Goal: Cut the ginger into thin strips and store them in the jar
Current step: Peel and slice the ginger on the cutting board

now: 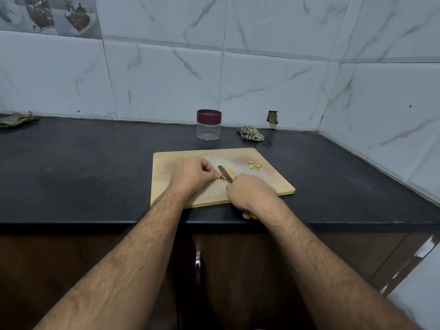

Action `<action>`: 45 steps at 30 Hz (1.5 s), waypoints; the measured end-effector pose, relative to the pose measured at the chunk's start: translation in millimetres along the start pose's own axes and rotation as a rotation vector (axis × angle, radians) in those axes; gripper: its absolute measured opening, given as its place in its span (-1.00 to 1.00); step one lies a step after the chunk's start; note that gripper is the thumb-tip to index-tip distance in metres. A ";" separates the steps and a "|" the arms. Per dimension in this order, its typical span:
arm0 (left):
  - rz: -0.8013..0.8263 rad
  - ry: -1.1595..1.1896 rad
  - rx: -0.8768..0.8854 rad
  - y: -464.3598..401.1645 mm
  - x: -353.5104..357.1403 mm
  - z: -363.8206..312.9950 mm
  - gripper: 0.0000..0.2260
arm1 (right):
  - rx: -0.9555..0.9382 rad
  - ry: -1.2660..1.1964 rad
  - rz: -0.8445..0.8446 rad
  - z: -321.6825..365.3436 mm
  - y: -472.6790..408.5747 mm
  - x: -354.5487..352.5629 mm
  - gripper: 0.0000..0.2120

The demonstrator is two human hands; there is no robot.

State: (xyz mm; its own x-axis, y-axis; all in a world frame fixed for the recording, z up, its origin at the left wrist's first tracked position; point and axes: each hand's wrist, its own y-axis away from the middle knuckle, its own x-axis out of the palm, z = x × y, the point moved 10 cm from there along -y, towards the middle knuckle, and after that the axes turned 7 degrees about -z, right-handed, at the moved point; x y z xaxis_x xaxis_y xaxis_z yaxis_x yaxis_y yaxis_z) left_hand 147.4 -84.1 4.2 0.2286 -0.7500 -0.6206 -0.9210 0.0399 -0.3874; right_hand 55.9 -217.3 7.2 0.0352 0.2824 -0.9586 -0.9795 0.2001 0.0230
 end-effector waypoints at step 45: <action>0.014 -0.003 -0.008 -2.4 2.4 3.6 -0.90 | -0.021 0.032 -0.010 3.8 -5.7 1.8 -0.80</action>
State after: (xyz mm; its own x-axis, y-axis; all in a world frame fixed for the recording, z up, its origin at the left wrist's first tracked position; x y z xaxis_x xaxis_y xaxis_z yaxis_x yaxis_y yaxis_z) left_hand 151.2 -83.7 1.2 0.2169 -0.7475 -0.6279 -0.9266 0.0446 -0.3733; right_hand 62.3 -214.4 6.4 0.0395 0.2507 -0.9673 -0.9831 0.1829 0.0073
